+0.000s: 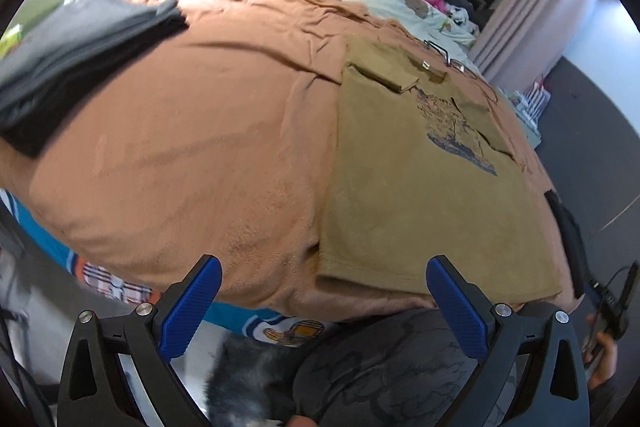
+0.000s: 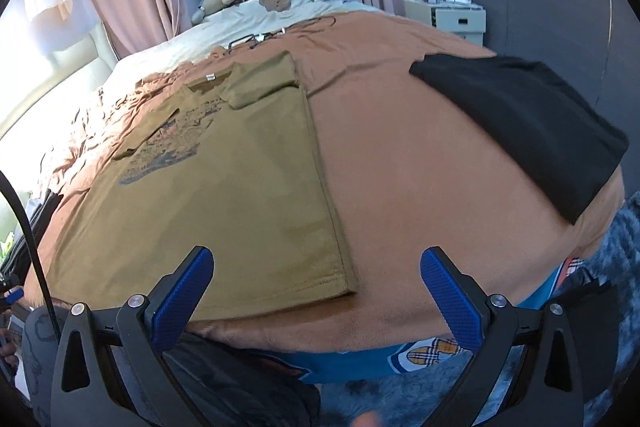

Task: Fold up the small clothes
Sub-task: 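Move both open tools down to the shirt hem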

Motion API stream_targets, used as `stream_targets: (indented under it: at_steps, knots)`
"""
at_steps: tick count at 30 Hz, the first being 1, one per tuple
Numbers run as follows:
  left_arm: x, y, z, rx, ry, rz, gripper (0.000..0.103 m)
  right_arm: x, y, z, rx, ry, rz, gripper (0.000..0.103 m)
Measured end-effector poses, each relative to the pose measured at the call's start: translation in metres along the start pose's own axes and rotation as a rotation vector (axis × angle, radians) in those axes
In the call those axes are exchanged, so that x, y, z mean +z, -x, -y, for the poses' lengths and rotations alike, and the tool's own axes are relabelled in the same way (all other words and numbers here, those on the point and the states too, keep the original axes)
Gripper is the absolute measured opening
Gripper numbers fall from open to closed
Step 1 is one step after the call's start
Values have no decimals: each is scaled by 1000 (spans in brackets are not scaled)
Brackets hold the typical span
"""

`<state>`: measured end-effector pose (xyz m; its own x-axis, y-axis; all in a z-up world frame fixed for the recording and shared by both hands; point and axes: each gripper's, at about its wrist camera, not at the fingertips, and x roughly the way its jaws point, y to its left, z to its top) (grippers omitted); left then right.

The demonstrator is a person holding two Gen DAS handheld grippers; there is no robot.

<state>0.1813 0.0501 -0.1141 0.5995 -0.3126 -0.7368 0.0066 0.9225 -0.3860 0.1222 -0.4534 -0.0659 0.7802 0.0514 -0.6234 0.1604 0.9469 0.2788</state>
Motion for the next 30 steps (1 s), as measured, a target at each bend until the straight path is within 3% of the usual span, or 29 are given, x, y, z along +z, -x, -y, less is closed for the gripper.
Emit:
stream_targets:
  at_steps: [7, 10, 15, 20, 25, 30]
  knots:
    - [3, -14, -27, -39, 69, -1, 101, -6, -11, 7, 41, -15, -15, 103]
    - [5, -16, -32, -31, 74, 8, 97, -4, -16, 9, 45, -12, -16, 96]
    - [12, -22, -42, -60, 111, 3, 88, 0, -25, 12, 24, 8, -23, 95]
    - [21, -26, -49, -86, 131, 1, 72, -2, -33, 11, 40, 0, -28, 94]
    - [28, -35, -54, -127, 160, -30, 60, -2, -45, 18, 79, -44, -64, 70]
    - [35, -44, -57, -155, 196, -58, 54, -1, -48, 24, 108, -86, -74, 69]
